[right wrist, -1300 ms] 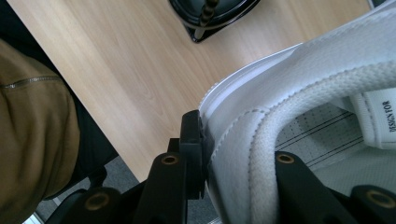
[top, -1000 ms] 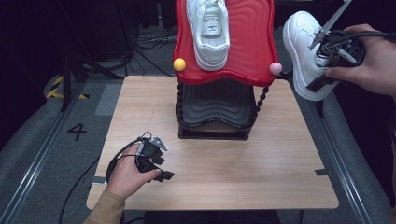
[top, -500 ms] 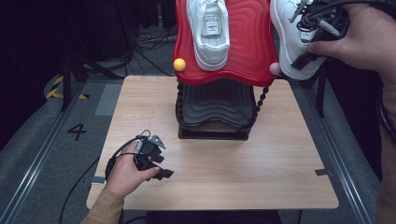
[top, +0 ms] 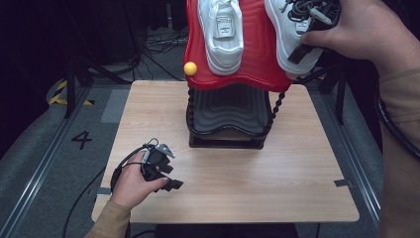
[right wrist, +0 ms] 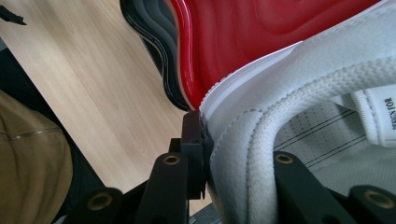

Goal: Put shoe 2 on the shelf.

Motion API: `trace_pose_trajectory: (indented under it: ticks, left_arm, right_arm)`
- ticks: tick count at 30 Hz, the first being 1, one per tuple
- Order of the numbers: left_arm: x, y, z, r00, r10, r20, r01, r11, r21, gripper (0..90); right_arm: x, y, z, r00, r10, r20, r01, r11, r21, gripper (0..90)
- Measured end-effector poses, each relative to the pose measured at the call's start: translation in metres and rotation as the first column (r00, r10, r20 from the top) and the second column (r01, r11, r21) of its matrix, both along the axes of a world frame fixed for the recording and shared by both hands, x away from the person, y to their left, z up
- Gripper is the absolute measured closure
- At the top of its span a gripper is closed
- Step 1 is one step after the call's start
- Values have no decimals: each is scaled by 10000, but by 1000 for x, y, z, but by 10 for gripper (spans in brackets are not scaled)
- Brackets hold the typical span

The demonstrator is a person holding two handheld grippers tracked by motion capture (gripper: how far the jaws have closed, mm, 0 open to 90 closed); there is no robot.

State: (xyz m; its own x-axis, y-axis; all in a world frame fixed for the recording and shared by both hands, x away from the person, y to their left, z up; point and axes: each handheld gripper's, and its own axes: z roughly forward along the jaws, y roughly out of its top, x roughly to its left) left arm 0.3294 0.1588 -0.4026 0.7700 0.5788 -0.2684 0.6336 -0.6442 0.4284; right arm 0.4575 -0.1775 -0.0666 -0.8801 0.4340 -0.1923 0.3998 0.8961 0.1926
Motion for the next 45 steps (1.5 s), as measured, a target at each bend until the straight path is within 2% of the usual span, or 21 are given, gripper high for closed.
trace_pose_trajectory:
  ticks: [5, 9, 17, 23, 39, 45]
  left_arm:
    - [1, 1, 0, 10000, -8, -4, 8, 10000, -13, 333]
    - [0, 0, -1, 9999, 46, -107, -47, 10000, -26, 333]
    - [1, 2, -2, 10000, 13, -83, -12, 10000, 29, 332]
    - [1, 3, -3, 9999, 29, -128, -28, 10000, 26, 333]
    - [2, 2, -6, 9995, 83, -306, -83, 10000, 19, 332]
    - [2, 3, -6, 9996, 122, -271, -122, 9999, 21, 332]
  right_arm:
    - [4, 12, -2, 9999, 157, 72, -157, 9999, -44, 770]
    - [4, 14, -3, 9998, 185, 53, -184, 9998, -71, 770]
    - [11, 33, -13, 9990, 390, 234, -385, 9991, -196, 770]
    - [17, 42, -23, 9983, 575, 120, -573, 9982, -188, 770]
    - [22, 53, -39, 9928, 1191, 138, -1194, 9927, 154, 760]
    - [22, 60, -45, 9890, 1448, 301, -1447, 9895, -72, 745]
